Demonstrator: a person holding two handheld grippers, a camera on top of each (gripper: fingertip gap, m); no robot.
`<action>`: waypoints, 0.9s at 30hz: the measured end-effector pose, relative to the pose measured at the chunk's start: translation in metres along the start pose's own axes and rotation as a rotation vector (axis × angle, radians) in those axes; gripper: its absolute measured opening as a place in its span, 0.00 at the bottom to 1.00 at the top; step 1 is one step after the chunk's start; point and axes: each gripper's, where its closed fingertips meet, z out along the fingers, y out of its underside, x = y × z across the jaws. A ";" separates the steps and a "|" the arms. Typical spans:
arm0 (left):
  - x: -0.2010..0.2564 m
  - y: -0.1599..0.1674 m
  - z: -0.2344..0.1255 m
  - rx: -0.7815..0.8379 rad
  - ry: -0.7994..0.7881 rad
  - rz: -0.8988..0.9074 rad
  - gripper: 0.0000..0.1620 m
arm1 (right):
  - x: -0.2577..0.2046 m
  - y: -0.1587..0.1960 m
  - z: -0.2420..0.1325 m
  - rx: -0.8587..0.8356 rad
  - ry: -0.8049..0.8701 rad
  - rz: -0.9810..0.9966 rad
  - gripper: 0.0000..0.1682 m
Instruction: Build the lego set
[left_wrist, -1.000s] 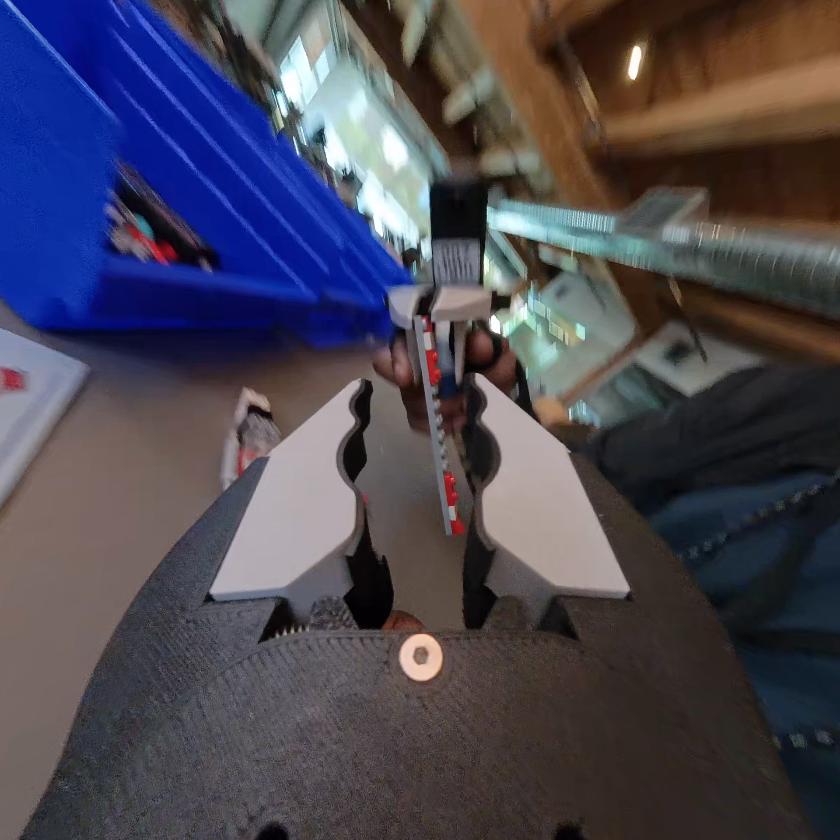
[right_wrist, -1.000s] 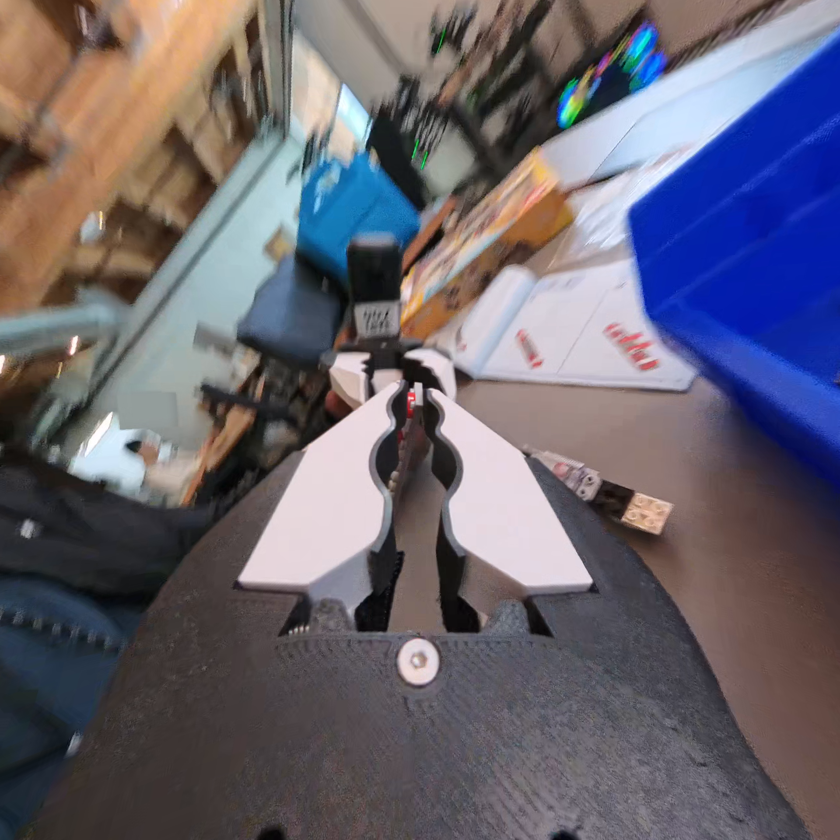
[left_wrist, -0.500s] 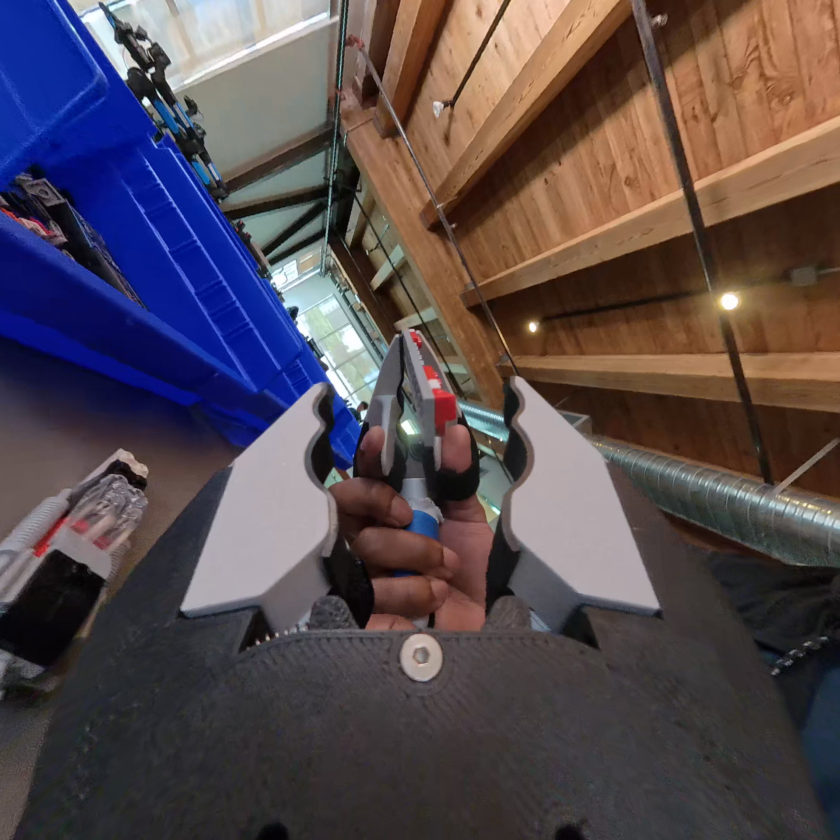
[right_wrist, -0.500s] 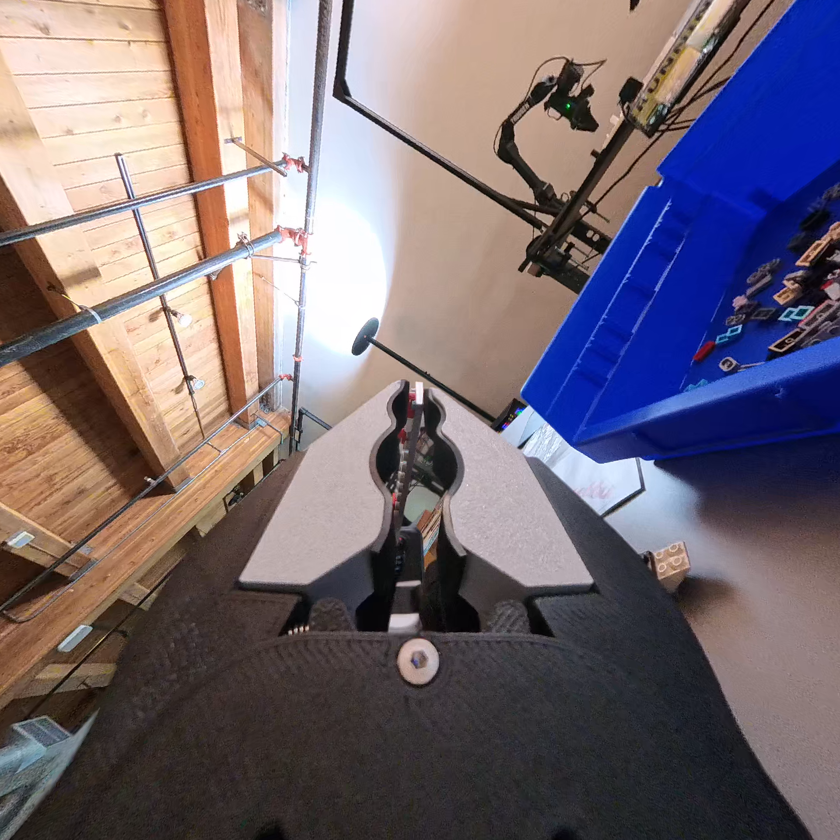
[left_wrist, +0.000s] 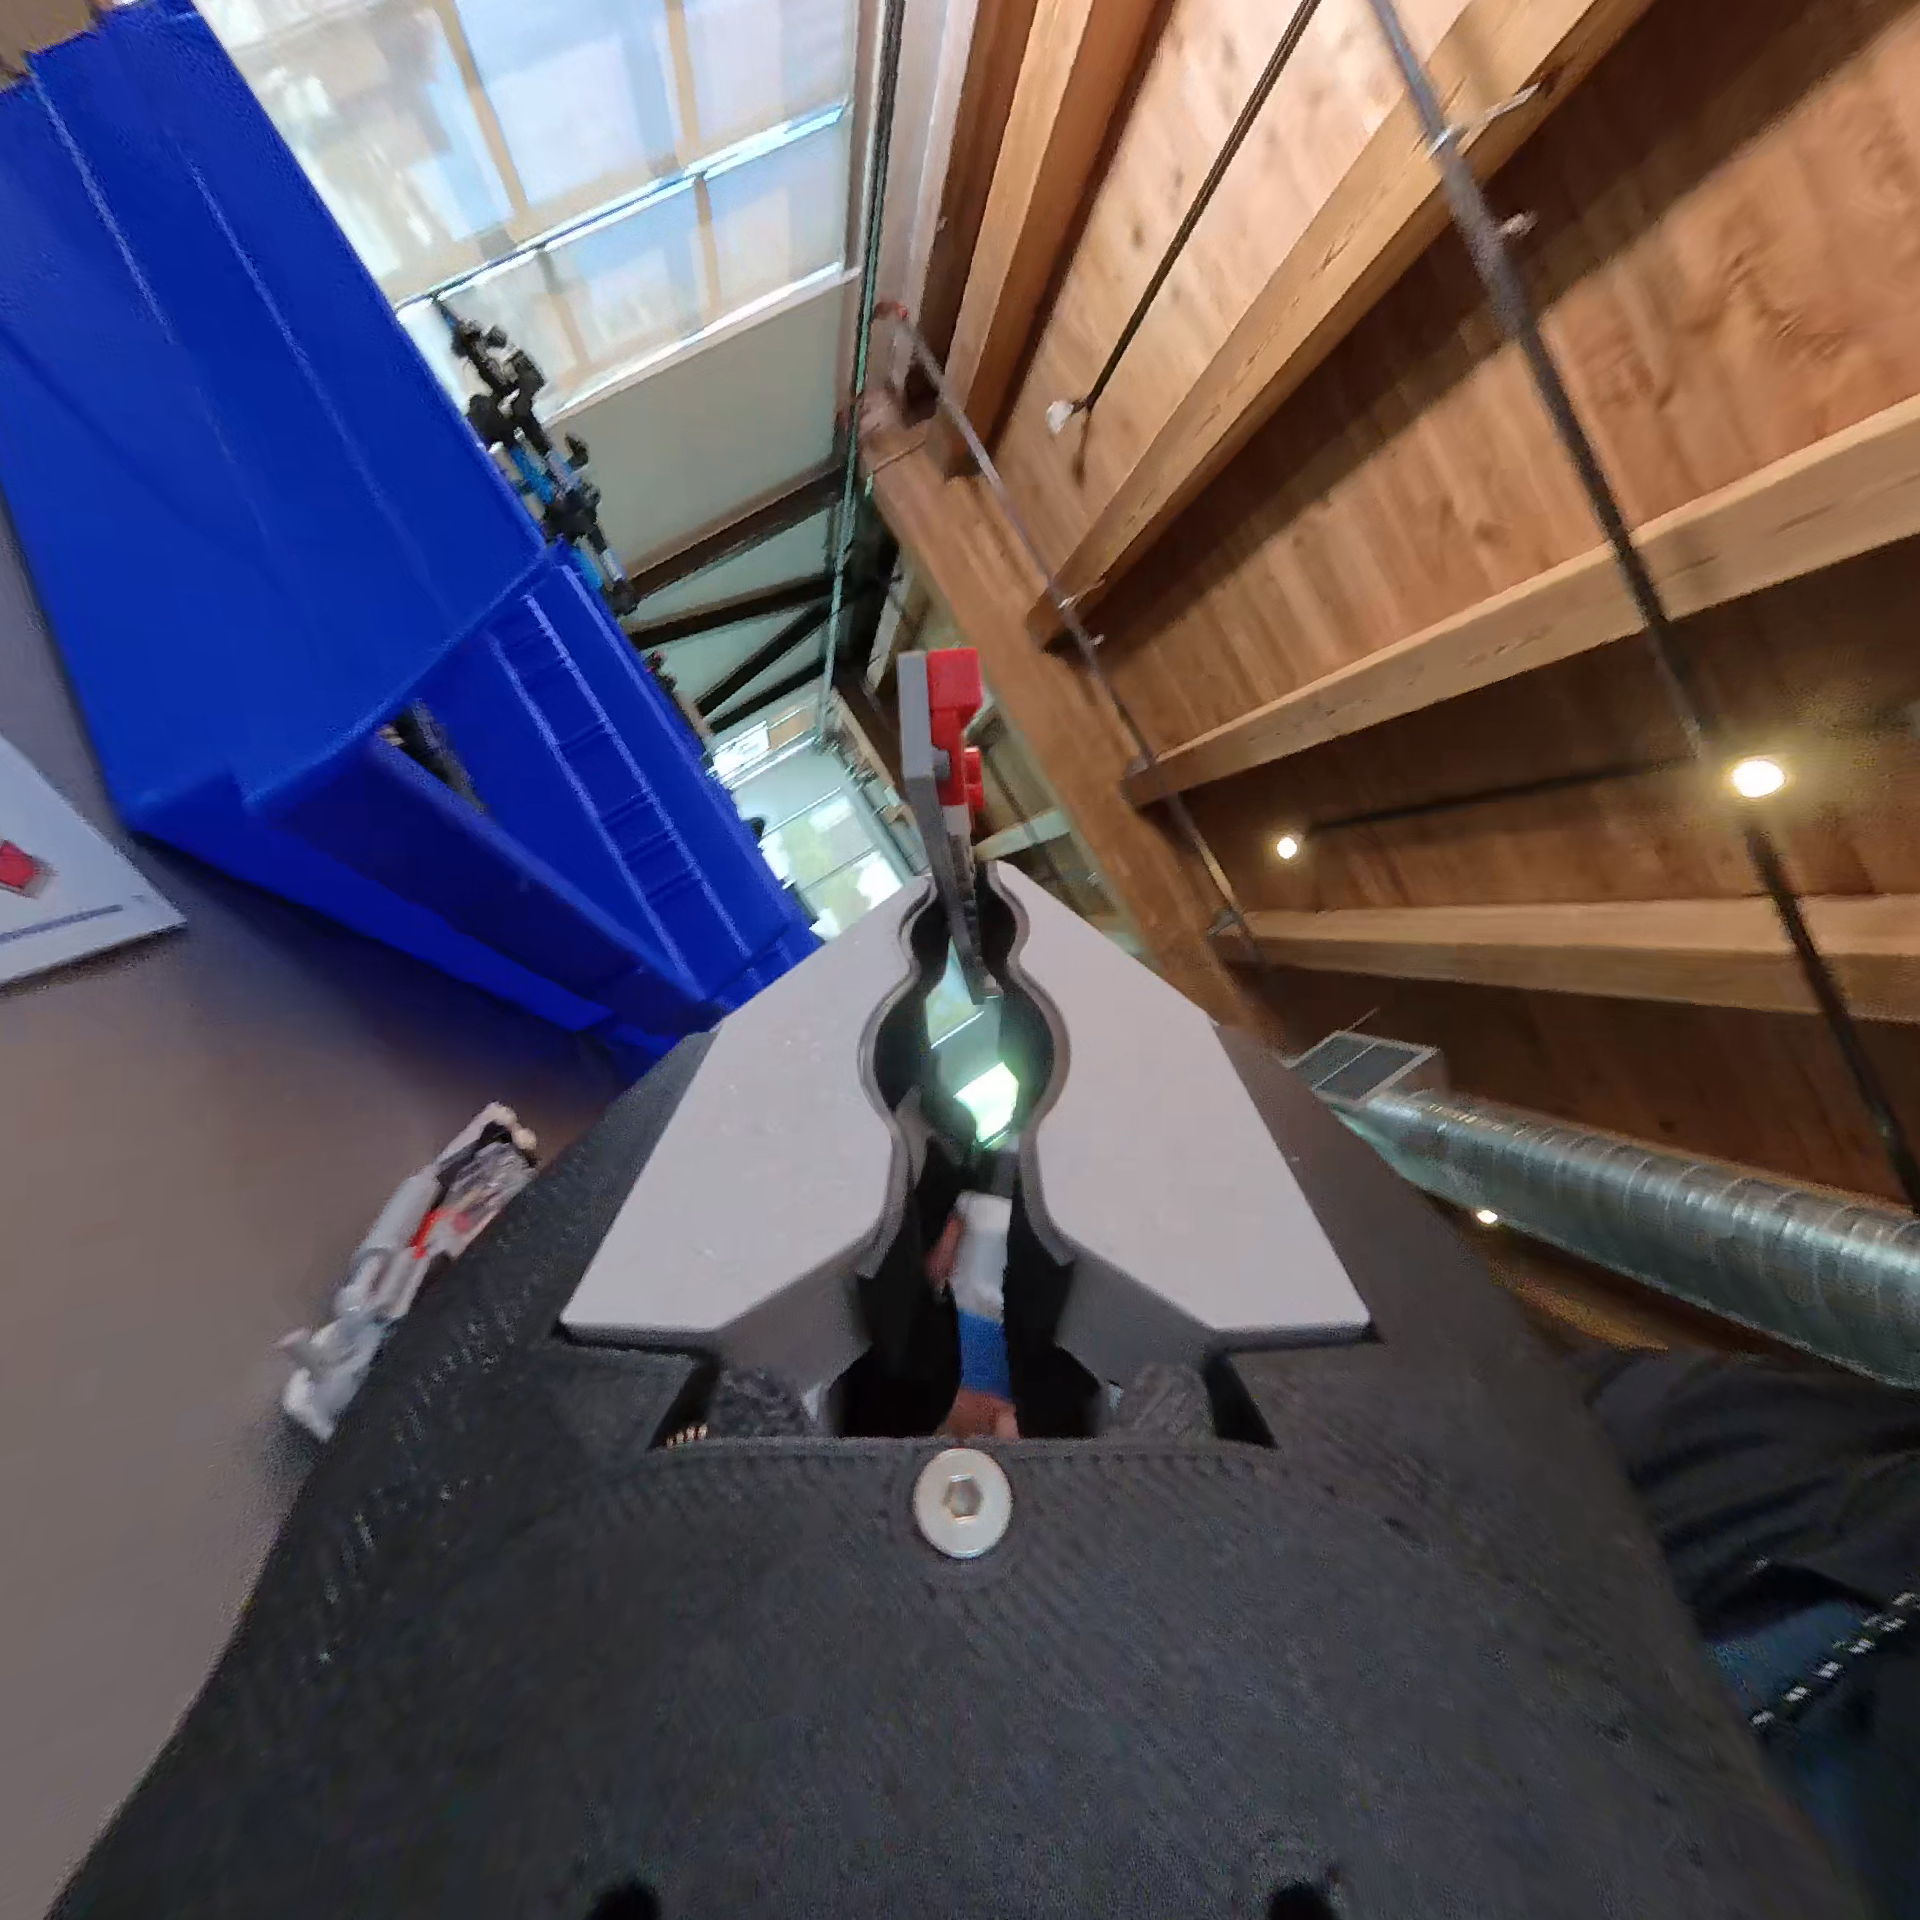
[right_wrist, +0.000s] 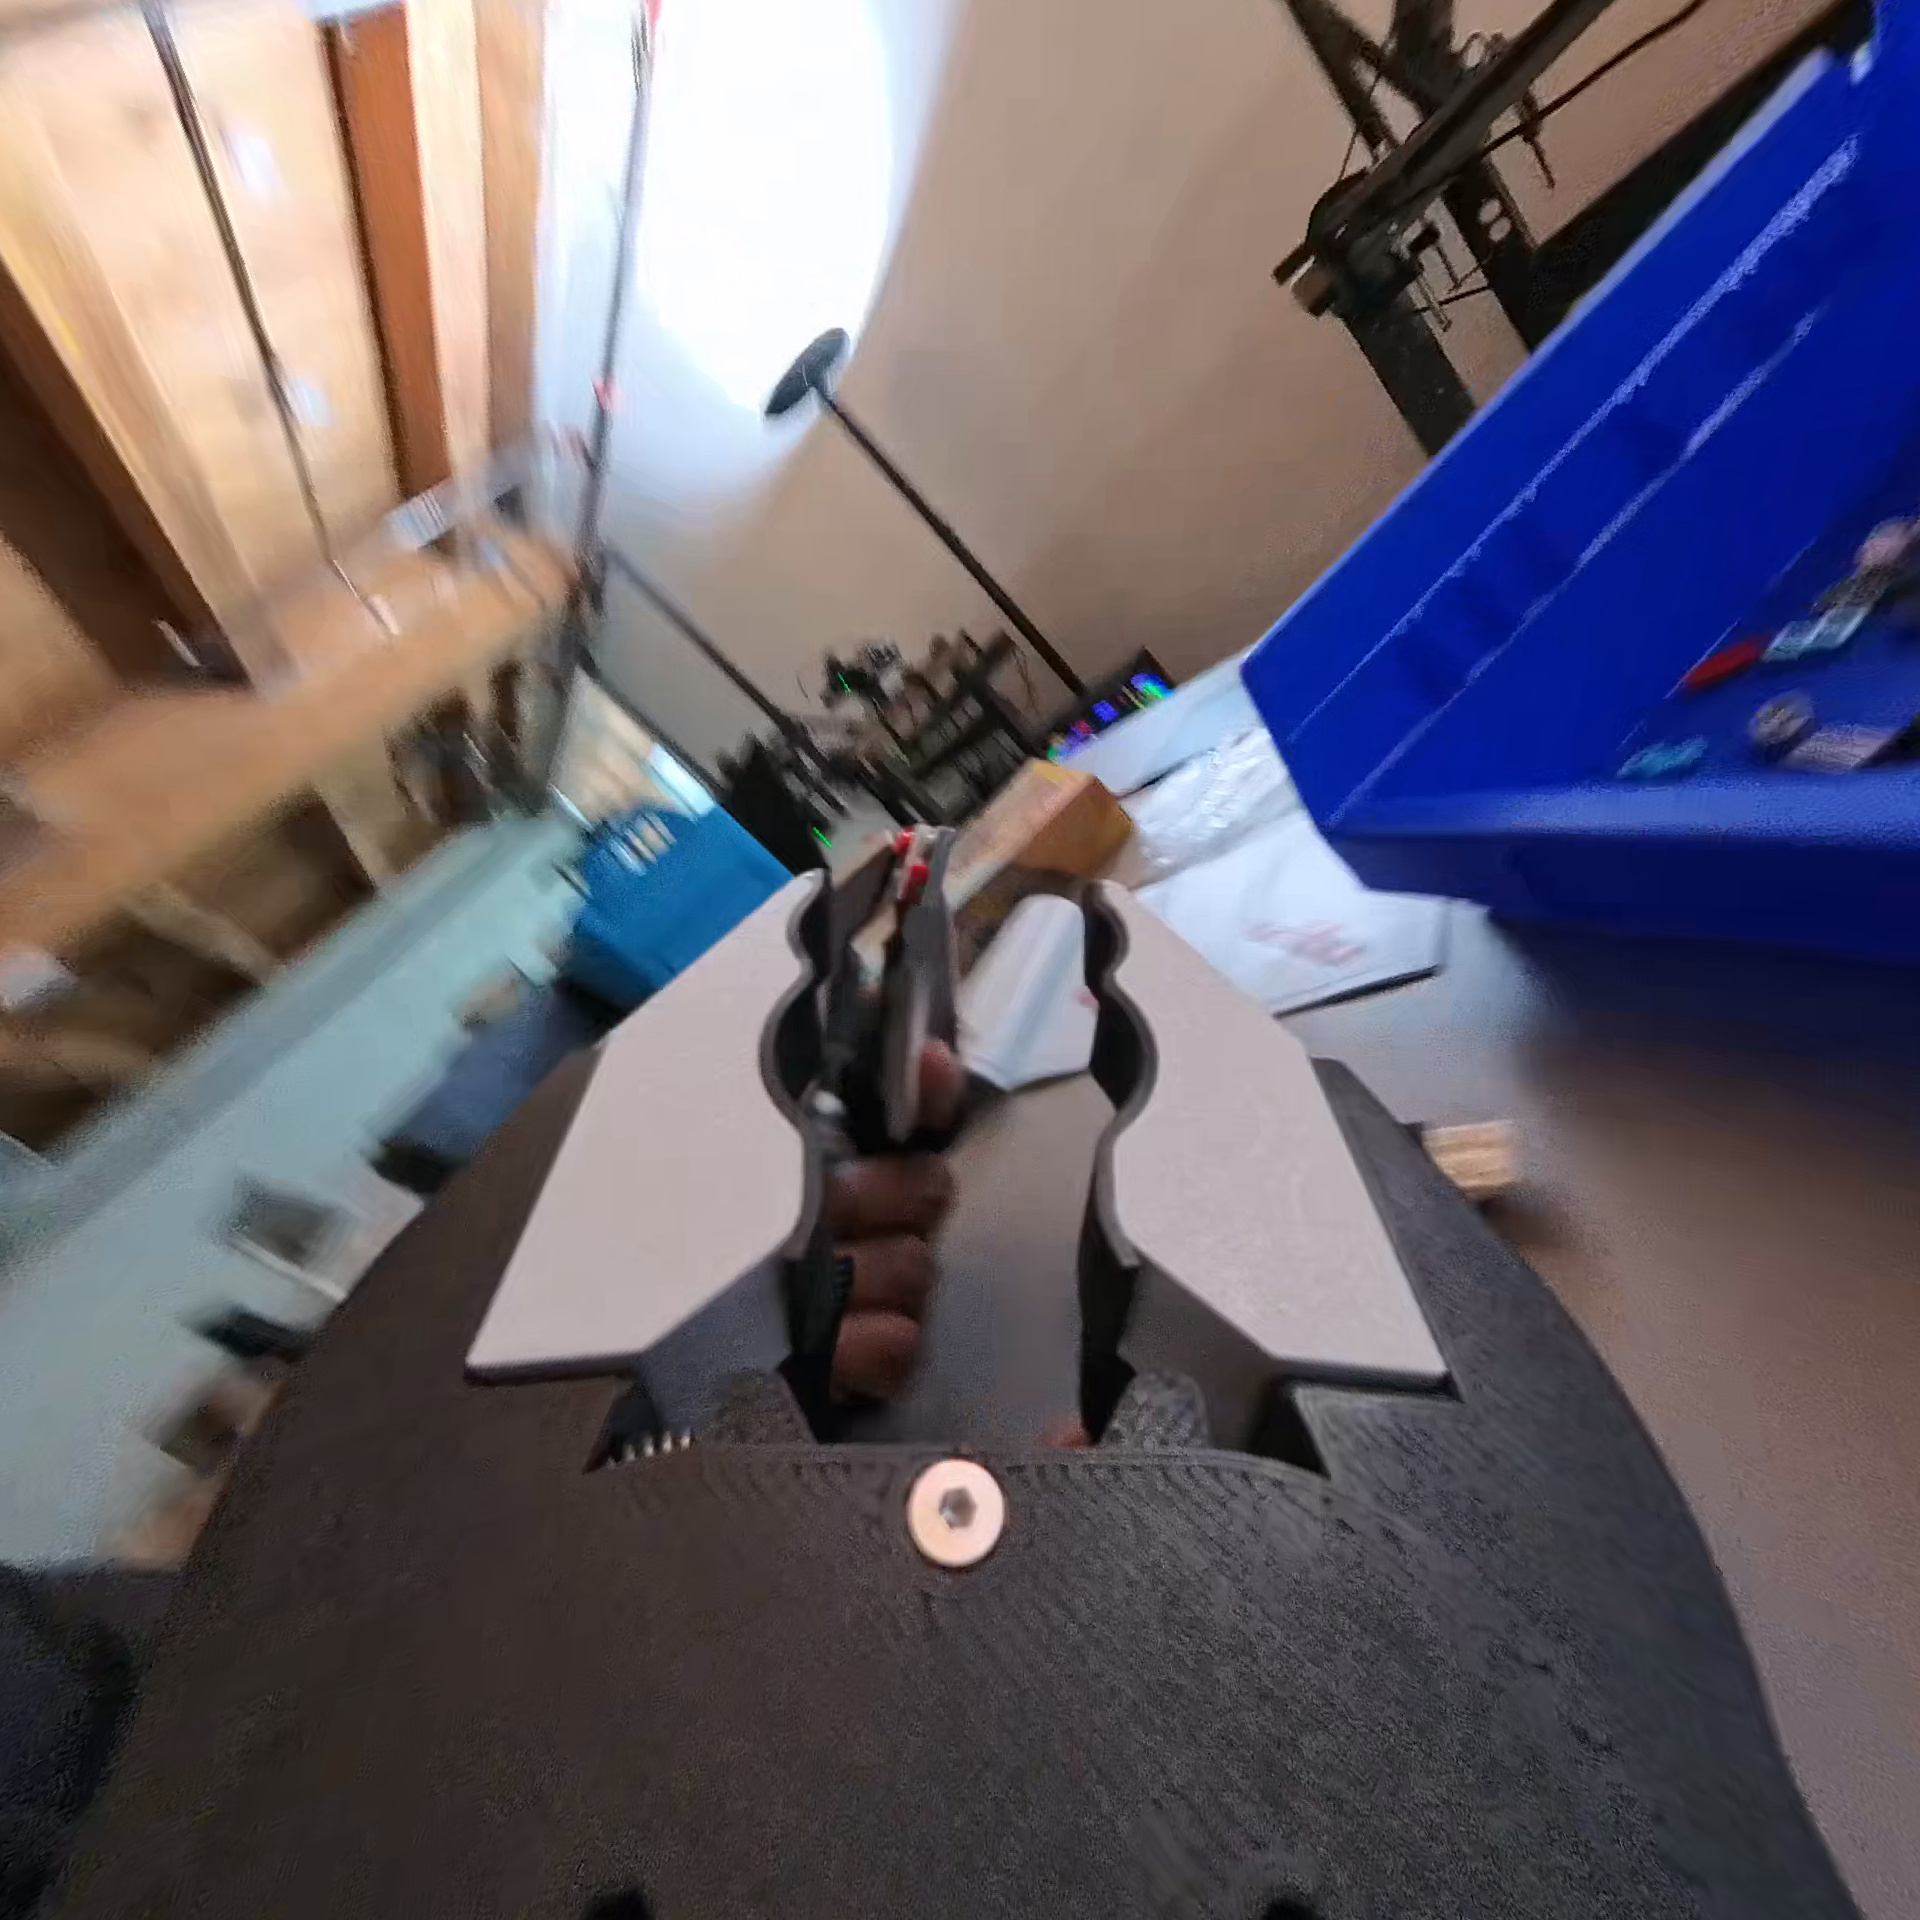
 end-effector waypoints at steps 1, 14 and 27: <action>-0.002 -0.001 -0.001 -0.017 -0.023 0.015 0.03 | 0.004 -0.001 -0.002 -0.056 0.030 -0.122 0.32; -0.020 0.045 -0.001 -0.321 -0.109 -0.108 0.03 | 0.013 0.037 -0.004 -0.418 0.155 -0.916 0.11; -0.034 0.025 -0.005 -0.208 -0.191 -0.045 0.03 | 0.035 0.046 -0.045 -0.525 0.214 -0.734 0.18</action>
